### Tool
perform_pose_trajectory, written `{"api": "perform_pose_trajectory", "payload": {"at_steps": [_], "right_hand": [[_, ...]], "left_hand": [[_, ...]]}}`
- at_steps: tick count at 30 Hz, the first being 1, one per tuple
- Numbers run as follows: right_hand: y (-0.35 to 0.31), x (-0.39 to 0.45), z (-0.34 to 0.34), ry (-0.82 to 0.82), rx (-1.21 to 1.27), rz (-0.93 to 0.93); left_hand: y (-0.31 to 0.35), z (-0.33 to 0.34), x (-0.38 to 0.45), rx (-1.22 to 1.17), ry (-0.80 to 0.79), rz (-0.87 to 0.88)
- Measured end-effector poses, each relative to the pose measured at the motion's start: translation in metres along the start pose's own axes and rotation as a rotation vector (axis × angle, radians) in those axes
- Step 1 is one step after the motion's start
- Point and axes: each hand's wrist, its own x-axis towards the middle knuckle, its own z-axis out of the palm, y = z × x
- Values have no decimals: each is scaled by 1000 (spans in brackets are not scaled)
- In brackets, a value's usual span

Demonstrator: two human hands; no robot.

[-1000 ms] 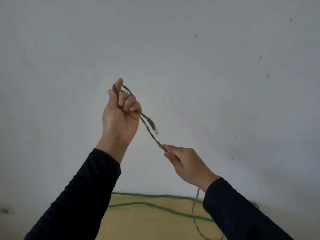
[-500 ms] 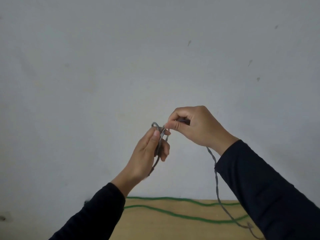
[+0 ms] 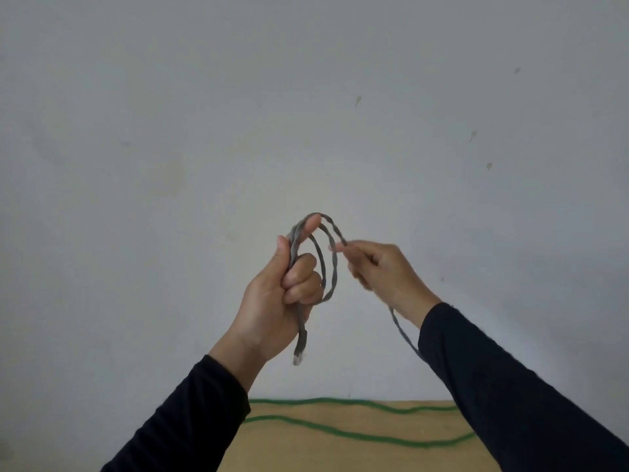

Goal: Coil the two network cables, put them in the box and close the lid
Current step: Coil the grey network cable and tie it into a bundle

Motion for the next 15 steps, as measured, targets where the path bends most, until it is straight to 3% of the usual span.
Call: {"api": "perform_pose_trajectory", "payload": {"at_steps": [7, 10, 15], "right_hand": [[11, -38, 49, -245, -383, -67], [1, -56, 63, -364, -448, -102], [-37, -57, 51, -409, -521, -225]], "left_hand": [[24, -10, 29, -16, 100, 205], [29, -23, 35, 212, 190, 260], [13, -46, 22, 662, 202, 161]]}}
